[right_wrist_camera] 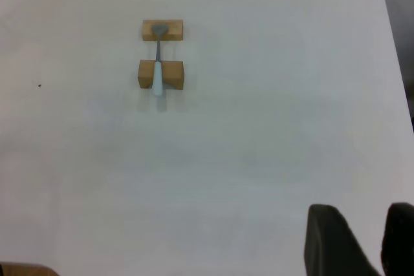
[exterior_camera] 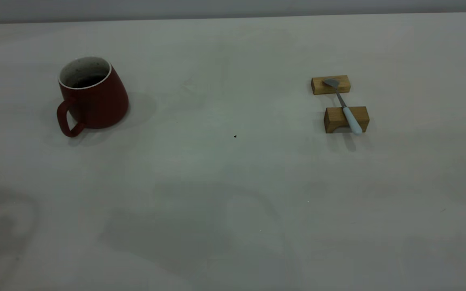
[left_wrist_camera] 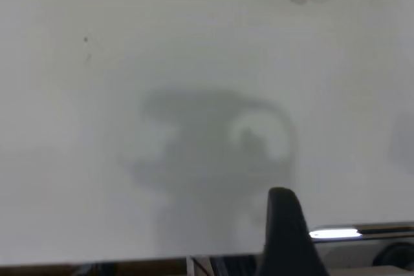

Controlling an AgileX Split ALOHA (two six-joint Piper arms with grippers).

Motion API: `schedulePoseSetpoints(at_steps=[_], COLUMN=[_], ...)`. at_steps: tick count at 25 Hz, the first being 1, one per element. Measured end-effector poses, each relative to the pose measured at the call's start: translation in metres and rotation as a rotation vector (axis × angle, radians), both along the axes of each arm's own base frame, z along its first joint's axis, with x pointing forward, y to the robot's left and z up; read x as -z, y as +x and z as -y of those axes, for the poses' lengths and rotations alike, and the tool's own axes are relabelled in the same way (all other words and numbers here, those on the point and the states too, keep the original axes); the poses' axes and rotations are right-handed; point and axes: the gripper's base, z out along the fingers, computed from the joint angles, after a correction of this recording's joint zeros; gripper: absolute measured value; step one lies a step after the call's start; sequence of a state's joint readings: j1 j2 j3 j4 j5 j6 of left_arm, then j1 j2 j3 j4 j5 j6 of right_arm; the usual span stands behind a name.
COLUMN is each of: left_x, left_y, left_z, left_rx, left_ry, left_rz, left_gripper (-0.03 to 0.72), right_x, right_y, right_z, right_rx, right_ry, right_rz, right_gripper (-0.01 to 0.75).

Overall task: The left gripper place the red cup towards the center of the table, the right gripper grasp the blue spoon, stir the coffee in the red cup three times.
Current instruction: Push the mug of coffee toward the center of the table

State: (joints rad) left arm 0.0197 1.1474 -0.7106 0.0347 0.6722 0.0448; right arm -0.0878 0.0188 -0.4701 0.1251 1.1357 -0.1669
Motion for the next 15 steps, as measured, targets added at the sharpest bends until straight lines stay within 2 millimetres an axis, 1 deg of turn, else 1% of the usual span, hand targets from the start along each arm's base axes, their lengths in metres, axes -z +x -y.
schedulePoseSetpoints(at_steps=[3,9,15], left_x=[0.019,0.061,0.108], left_y=[0.025,0.078,0.119], left_z=[0.0,0.006,0.015], left_rx=[0.004,0.034,0.096], left_ry=[-0.006,-0.006,0.006], left_rz=[-0.032,-0.094,-0.15], left_gripper=[0.556,0.615,0.618], right_x=[0.0,0.0,0.0], right_y=[0.0,0.0,0.0], right_z=[0.0,0.0,0.0], right_rx=[0.0,0.0,0.0], right_ry=[0.0,0.001,0.001], right_rz=[0.0,0.0,0.0], right_gripper=[0.237,0.237,0.237])
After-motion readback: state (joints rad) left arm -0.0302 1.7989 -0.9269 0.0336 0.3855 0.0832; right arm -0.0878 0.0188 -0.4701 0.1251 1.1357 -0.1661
